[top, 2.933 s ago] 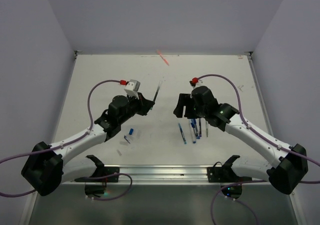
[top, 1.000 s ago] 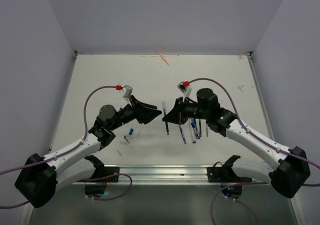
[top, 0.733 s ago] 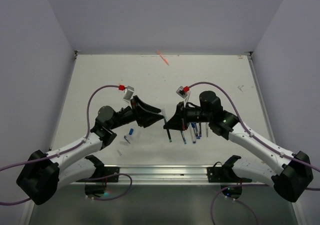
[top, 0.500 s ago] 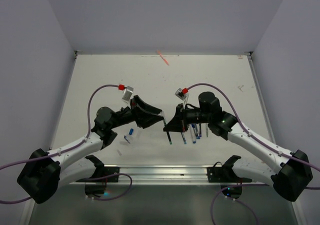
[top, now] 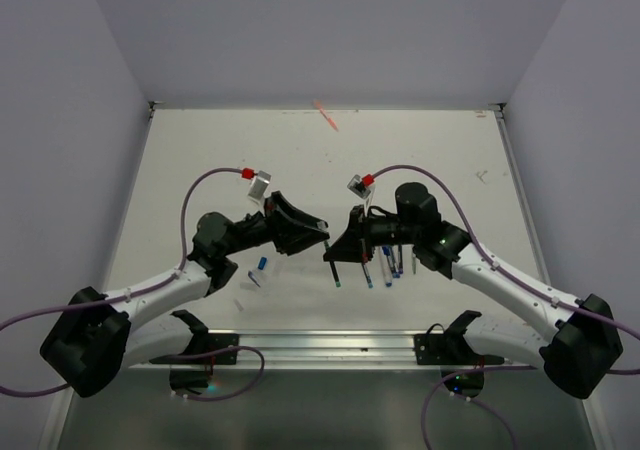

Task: Open the pen caps

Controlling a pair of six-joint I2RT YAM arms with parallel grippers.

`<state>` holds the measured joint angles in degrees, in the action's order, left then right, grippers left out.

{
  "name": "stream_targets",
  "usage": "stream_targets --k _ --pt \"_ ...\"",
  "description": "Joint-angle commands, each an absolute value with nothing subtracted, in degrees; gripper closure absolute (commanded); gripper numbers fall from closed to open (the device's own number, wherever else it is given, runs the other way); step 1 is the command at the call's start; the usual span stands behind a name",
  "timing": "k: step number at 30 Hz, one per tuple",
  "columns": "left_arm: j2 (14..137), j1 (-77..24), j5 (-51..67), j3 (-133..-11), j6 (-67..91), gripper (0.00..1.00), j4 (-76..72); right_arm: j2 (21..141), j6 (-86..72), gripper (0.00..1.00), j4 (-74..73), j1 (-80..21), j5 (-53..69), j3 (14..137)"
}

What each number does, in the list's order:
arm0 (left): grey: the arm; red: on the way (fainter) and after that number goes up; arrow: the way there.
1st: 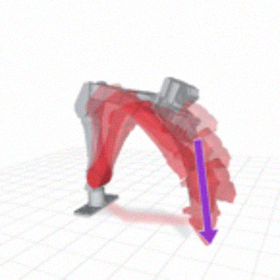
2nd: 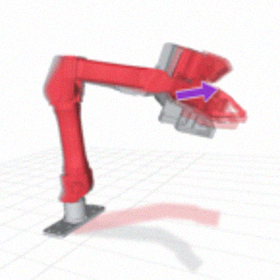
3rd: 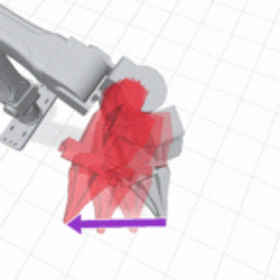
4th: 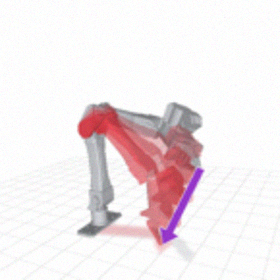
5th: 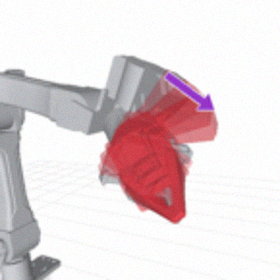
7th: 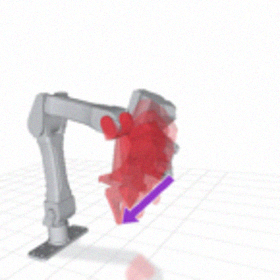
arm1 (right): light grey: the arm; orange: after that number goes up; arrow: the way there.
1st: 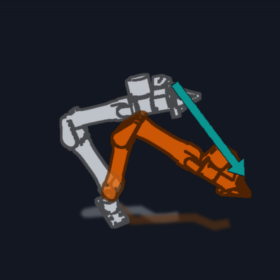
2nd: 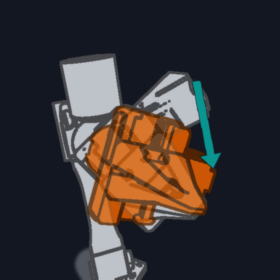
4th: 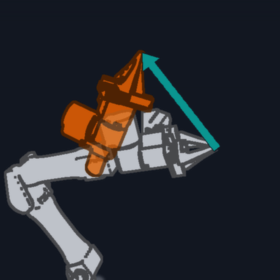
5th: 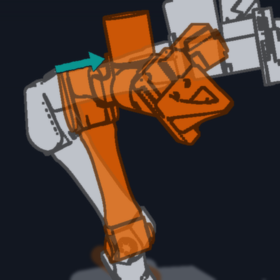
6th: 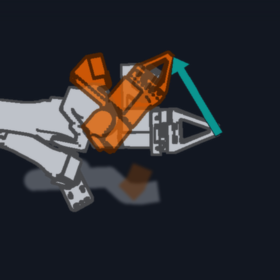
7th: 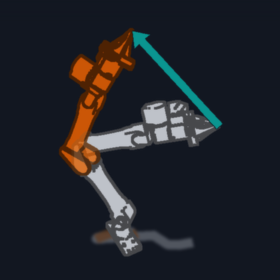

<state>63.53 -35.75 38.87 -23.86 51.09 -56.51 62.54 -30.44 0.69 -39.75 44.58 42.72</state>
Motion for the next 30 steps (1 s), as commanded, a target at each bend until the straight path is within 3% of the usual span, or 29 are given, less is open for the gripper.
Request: stream_targets --k 1,3,6,7,10,16,20,25,30 --pt "64.9 -35.7 41.2 -24.8 52.9 0.50 -60.4 62.9 -30.9 1.00 3.3 -39.8 44.7 43.8" --pt "65.3 -35.7 41.3 -24.8 53.1 0.52 -60.4 63.1 -30.9 1.00 3.3 -39.8 44.6 43.9" --pt "65.7 -35.8 41.7 -24.8 53.2 0.64 -60.3 63.4 -30.9 1.00 3.4 -39.8 44.6 44.0" --pt "65.7 -35.7 41.7 -24.8 53.2 0.77 -60.1 63.3 -30.9 1.00 3.2 -39.8 44.1 44.0" --pt "65.6 -35.7 41.3 -25.5 53.2 1.00 -57.8 63.2 -30.1 1.00 1.7 -40.0 42.5 44.0" --pt "65.7 -35.7 26.8 -32.5 50.1 1.00 -35.6 62.8 -23.8 1.00 -9.3 -44.2 29.2 45.0" --pt "65.0 -35.9 11.2 -36.4 50.1 1.00 -22.9 63.2 -23.0 1.00 -13.0 -47.4 19.1 44.8" --pt "63.7 -37.2 -4.9 -39.5 50.4 1.00 -16.0 66.1 -23.0 1.00 -16.8 -51.1 7.8 45.2" --pt "63.5 -37.4 -9.8 -41.9 48.2 1.00 -10.8 68.1 -25.6 1.00 -18.8 -52.0 0.4 44.3"
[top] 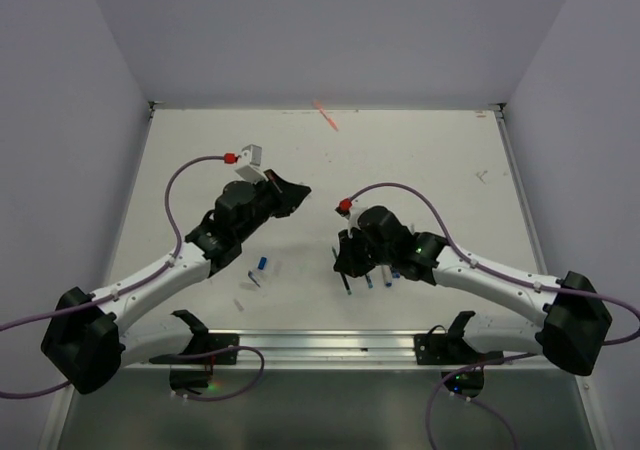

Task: Open the pen caps

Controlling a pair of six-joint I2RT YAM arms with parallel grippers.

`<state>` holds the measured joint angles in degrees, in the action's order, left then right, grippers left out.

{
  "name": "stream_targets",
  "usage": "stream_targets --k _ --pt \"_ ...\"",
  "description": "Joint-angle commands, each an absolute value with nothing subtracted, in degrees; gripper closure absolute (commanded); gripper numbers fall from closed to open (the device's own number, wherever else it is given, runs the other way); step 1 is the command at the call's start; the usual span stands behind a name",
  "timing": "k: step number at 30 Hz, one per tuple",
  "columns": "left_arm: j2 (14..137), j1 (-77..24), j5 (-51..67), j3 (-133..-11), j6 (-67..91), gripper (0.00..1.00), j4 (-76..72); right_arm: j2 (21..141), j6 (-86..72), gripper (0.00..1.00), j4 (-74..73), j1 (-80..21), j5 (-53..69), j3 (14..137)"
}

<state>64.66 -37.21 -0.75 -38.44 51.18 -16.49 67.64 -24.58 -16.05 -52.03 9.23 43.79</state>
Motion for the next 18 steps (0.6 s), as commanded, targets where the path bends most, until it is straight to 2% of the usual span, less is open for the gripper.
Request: stream_targets --k 1,5,11,18 --pt "63.2 -37.4 -10.6 -42.2 47.2 1.00 -9.3 68.8 -25.6 1.00 -19.9 -52.0 0.2 44.6" --pt "60.1 -37.4 -15.9 -40.4 43.0 1.00 -1.7 75.6 -25.0 1.00 -26.4 -52.0 -6.5 48.5" --pt "58.3 -36.4 -18.9 -36.5 39.3 1.00 7.2 80.9 -26.5 1.00 -27.6 -51.9 -10.9 49.9" --pt "59.1 -36.2 -19.2 -32.1 39.6 1.00 9.0 86.9 -27.4 1.00 -27.3 -49.6 -11.2 50.8"
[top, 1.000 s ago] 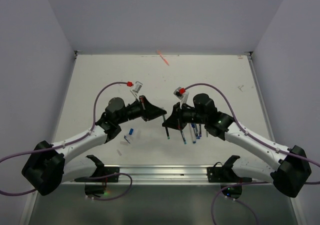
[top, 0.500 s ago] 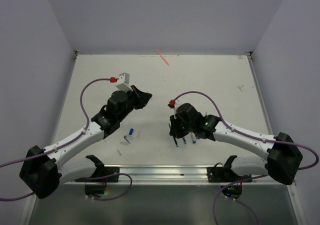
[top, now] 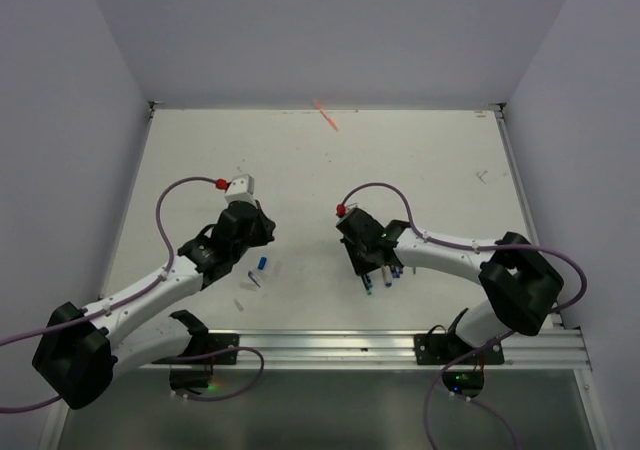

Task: Open the pen caps

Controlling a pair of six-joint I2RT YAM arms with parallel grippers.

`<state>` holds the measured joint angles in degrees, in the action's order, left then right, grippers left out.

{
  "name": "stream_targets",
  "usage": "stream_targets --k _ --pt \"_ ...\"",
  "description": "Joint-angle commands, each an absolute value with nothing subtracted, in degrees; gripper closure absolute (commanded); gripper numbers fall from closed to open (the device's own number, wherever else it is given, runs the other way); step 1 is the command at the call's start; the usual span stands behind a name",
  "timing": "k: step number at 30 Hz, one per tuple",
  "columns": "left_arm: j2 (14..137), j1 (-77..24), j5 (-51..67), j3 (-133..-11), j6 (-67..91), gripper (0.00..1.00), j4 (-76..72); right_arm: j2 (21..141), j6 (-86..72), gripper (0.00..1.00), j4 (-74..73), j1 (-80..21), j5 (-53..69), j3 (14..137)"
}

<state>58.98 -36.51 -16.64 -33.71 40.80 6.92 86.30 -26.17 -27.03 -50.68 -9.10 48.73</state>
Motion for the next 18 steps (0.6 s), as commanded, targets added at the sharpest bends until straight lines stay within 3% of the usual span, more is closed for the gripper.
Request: stream_targets --k 1,6,11,18 --pt "59.5 -36.2 -19.2 -31.5 40.2 1.00 8.8 87.1 -27.2 1.00 -27.1 -48.9 -10.4 50.4" --pt "62.8 -36.2 -16.2 -27.5 43.9 1.00 5.1 87.5 -26.5 1.00 -26.4 -47.8 -9.2 50.3" --pt "69.3 -36.1 -14.9 -28.2 44.4 1.00 2.5 88.3 -26.1 0.86 -26.4 -47.4 -9.2 50.8" --pt "74.2 -36.1 -14.3 -29.3 45.6 1.00 2.3 88.5 -25.2 0.79 -27.0 -47.5 -9.0 51.8"
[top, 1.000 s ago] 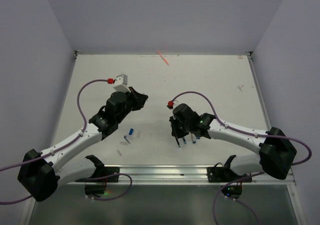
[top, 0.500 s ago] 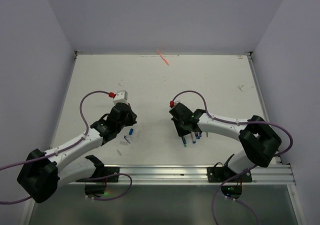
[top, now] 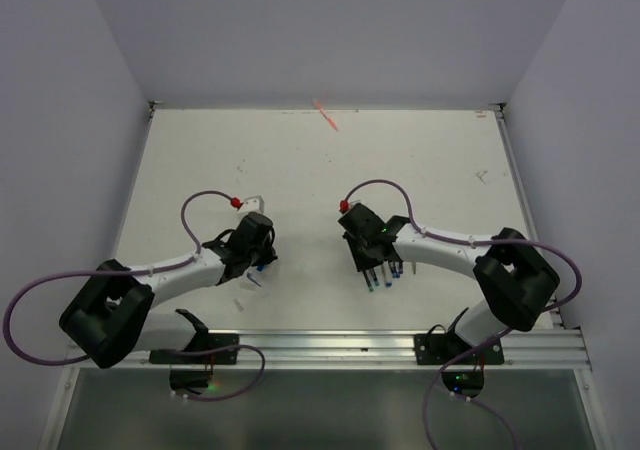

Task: Open the pen caps

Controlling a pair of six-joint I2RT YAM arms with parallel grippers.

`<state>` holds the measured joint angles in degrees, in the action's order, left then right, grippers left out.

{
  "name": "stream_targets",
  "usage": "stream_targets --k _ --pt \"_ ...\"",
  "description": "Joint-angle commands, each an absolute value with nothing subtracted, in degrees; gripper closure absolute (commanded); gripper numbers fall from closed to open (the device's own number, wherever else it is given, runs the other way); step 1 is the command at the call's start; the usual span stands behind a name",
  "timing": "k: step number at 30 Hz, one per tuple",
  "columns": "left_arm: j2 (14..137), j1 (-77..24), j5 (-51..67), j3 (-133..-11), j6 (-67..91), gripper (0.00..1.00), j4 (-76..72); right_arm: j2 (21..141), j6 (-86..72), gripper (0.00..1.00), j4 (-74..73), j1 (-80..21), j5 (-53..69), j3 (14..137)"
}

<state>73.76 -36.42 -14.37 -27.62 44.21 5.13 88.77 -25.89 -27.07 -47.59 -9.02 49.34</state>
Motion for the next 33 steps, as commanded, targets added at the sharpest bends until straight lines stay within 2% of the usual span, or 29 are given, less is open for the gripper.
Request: stream_targets --k 1,6,10,16,22,23,26,29,33 --pt "74.4 -36.1 -14.3 -29.1 45.7 1.00 1.9 88.3 -25.2 0.77 -26.9 -47.5 -9.0 51.7" --pt "73.5 -36.1 -15.2 -28.7 46.1 0.83 2.0 87.8 -25.0 0.67 -26.6 -47.5 -8.7 51.7" --pt "72.2 -36.1 -15.8 -28.3 46.1 0.74 2.4 87.2 -24.8 0.62 -26.7 -47.5 -8.7 52.1" --pt "70.7 -36.1 -16.8 -28.6 45.7 0.54 3.3 84.2 -24.6 0.53 -26.5 -47.4 -8.3 52.1" --pt "69.2 -36.1 -17.7 -30.1 44.7 0.50 4.6 82.3 -24.3 0.48 -26.9 -47.5 -8.9 53.3" --pt "68.2 -36.1 -17.5 -30.3 44.5 0.49 4.7 81.9 -24.3 0.38 -26.9 -47.4 -9.7 54.1" --pt "65.9 -36.3 -16.9 -31.1 43.5 0.48 4.1 82.3 -24.0 0.24 -27.4 -46.9 -12.2 57.6" --pt "64.3 -36.2 -16.6 -32.7 42.5 0.46 4.7 85.1 -23.2 0.15 -28.6 -45.3 -14.1 63.5" --pt "63.1 -36.2 -14.9 -34.2 41.6 0.41 3.3 92.5 -20.7 0.10 -30.0 -42.7 -18.3 73.8"
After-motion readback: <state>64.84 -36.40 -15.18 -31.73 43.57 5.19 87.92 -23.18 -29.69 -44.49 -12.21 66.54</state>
